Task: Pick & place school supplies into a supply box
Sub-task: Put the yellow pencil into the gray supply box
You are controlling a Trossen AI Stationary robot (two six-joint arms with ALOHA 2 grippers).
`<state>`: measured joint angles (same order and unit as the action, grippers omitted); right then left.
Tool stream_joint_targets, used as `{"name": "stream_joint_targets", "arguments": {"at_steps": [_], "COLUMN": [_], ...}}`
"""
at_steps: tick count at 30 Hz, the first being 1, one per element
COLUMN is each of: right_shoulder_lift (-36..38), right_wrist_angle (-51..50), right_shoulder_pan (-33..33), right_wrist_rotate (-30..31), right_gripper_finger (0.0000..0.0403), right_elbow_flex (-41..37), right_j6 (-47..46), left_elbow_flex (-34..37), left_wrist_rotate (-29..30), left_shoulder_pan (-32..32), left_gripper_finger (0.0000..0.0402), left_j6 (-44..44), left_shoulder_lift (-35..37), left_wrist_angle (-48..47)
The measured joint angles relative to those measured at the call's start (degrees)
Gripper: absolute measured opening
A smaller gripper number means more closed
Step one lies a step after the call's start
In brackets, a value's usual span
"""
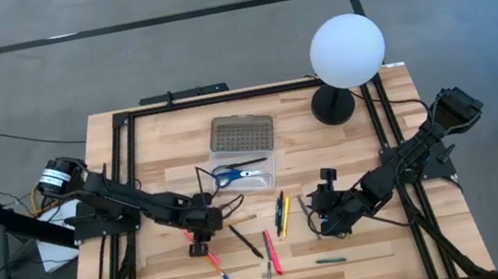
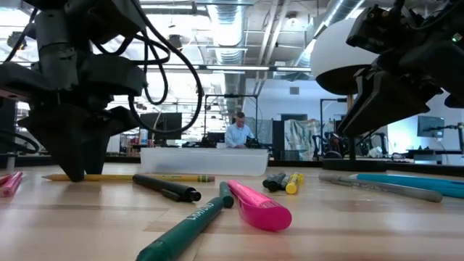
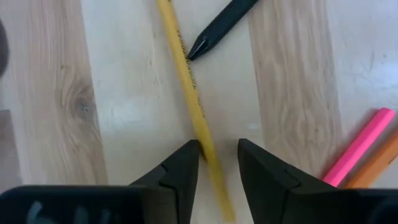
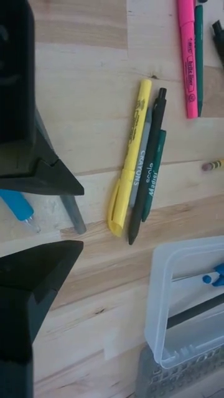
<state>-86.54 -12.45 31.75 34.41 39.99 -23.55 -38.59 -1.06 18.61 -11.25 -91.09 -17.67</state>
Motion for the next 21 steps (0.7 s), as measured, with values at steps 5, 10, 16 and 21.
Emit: {"name": "stream_joint_targets", "arguments": {"at_steps": [5,10,16,21], "right_shoulder_lift": [0.0,0.0,0.0,0.0], "right_wrist_angle": [0.13,0.11,0.11,0.11], "right_shoulder_pan": [0.0,0.0,0.0,0.0], "right_wrist_rotate": [-0.02,-0.02,0.0,-0.01], "right_gripper_finger": [0.012,0.012,0.012,0.012], "right_elbow_flex": [0.0,-0.01,0.0,-0.02], "right_j6": [0.0,0.02,0.06,0.04], "left_elbow_flex": [-0.64,-1.29,-1.33,-1.4], "left_wrist_rotate": [2.0,4.9,7.24,11.59], "left_shoulder_pan": [0.04,0.11,0.13,0.02], "left_gripper_finger": [0.011,0.011,0.011,0.011], "left_j6": [0.07,-1.23,-4.75,-7.01], "left_shoulder_lift": [-0.16,-0.31,-0.31,-0.31], "left_wrist_angle": [-0.86,-3.75,-5.23,-7.18]}}
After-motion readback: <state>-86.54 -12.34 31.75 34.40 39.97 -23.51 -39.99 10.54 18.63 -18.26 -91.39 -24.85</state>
